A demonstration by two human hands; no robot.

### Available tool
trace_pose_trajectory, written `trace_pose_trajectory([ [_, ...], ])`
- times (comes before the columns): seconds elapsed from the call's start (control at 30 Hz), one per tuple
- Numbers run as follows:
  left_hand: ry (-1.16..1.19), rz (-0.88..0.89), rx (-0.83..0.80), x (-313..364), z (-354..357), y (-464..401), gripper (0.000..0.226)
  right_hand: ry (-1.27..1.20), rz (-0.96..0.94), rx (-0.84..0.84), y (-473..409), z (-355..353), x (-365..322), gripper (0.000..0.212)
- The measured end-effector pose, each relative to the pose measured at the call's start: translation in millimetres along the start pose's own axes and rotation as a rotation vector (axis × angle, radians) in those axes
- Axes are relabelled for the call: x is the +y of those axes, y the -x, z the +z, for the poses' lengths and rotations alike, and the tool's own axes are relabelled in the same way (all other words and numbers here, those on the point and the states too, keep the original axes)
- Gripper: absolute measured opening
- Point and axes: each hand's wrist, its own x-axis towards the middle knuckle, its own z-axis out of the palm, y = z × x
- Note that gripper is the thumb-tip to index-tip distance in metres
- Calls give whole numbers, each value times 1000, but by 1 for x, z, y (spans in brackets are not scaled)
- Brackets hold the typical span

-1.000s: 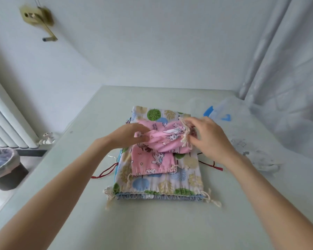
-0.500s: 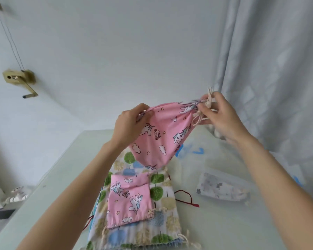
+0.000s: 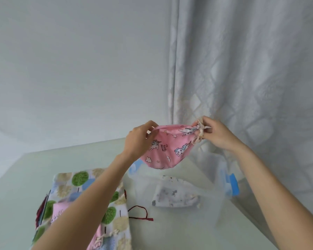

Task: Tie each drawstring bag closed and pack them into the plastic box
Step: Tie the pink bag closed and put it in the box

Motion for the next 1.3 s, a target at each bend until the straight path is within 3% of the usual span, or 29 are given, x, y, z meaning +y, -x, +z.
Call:
trace_pose_trajectory([
  [0.1, -88, -105, -66, -10, 14, -1, 12, 112, 66, -134, 0, 9, 21, 20],
  [0.2, -82, -129, -22, -10, 19, 0, 11, 205, 42, -135, 2, 20, 37, 24],
  [0.3, -50, 113, -37, -11, 13, 10, 10, 344, -5, -131, 12, 22, 38, 44],
  [0.37, -135, 284, -270, -12, 10, 22, 14, 440, -15, -262, 24, 21, 31, 43],
  [0.43, -219, 282, -587, -8, 9, 36, 17, 522, 73, -504, 39, 18, 20, 47],
  [0.5, -208, 232, -686, -4, 6, 44, 18, 572, 167, -636, 52, 17, 12, 55],
  [0.57, -145, 194, -605, 3, -1, 50, 20, 534, 165, -549, 60, 19, 3, 58],
  [0.73, -78, 139, -239, 18, -22, 77, 19, 401, -75, -130, 79, 46, -30, 32],
  [0.87, 55, 32, 52, 0, -45, 135, 28, 215, -203, -97, 104, 107, -70, 22],
  [0.97, 71, -108, 44, -32, -66, 183, 28, 235, -225, -227, 117, 165, -82, 21],
  [1.07, -39, -263, -104, -68, -84, 223, 14, 250, -157, -374, 123, 218, -83, 21],
  [1.13, -115, -330, -165, -88, -93, 247, 24, 327, -134, -444, 124, 248, -78, 25],
  [1.3, -180, -490, -191, -115, -116, 292, 45, 473, -111, -417, 126, 289, -59, 33],
])
